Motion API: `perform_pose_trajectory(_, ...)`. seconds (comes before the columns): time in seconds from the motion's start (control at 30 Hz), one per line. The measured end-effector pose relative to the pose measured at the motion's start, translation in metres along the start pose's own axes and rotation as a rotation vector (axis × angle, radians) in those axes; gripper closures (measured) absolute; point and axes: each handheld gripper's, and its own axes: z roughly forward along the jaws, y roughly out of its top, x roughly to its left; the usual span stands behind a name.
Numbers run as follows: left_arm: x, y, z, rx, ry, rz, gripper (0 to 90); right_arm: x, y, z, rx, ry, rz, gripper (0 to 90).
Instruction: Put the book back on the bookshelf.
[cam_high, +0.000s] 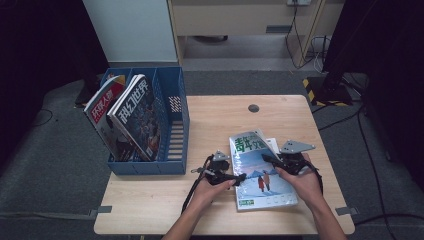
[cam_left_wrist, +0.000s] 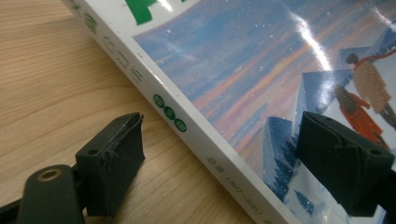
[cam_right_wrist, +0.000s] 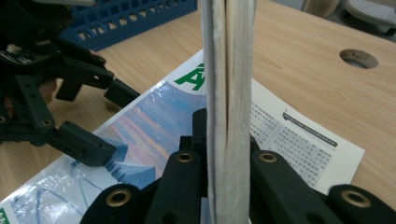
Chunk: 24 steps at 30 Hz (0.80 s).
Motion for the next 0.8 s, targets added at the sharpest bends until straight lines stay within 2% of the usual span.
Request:
perform_pose_trajectory(0.1,0.001,0.002,0.003,0.007,-0.04,-0.005,13.8,-0.002,-0.001,-0.003,-0.035,0.02,0.013,85.7)
perform_pose_trajectory(0.13,0.001,0.002,0.003,0.007,-0.04,-0.005,13.3,-0.002,-0.001,-0.003,-0.035,0.02,0.013,85.7)
perform_pose_trajectory(0.17,0.0,0.002,0.007,0.011,-0.063,-0.001,13.1,-0.003,-0.002,-0.003,-0.046,0.03,0.017,85.6)
perform_pose_trajectory(0.23,-0.002,0.003,0.009,0.015,-0.069,0.016,13.2,-0.004,-0.003,-0.002,-0.051,0.032,0.019,85.6)
perform_pose_trajectory(0.4,-0.003,0.004,0.011,0.016,-0.054,0.017,12.9,-0.01,-0.01,0.0,-0.054,0.044,0.047,84.5)
perform_pose_trajectory(0.5,-0.004,0.004,0.011,0.016,-0.04,0.017,14.3,-0.016,-0.016,0.005,-0.04,0.032,0.056,79.6)
perform_pose_trajectory(0.6,-0.005,0.004,0.011,0.012,-0.023,0.028,15.0,-0.021,-0.022,0.009,-0.008,-0.011,0.064,66.9)
perform_pose_trajectory(0.63,-0.006,0.003,0.011,0.011,-0.014,0.032,15.9,-0.022,-0.023,0.011,0.018,-0.027,0.058,61.3)
perform_pose_trajectory(0.7,-0.008,0.003,0.012,0.014,0.007,0.058,17.9,-0.025,-0.027,0.015,0.083,-0.087,0.049,44.4)
perform_pose_trajectory(0.77,-0.008,0.003,0.012,0.011,0.011,0.058,17.9,-0.029,-0.033,0.02,0.165,-0.14,0.062,31.2)
perform_pose_trajectory(0.8,-0.008,0.003,0.012,0.011,0.012,0.057,18.1,-0.032,-0.036,0.02,0.177,-0.157,0.08,26.5)
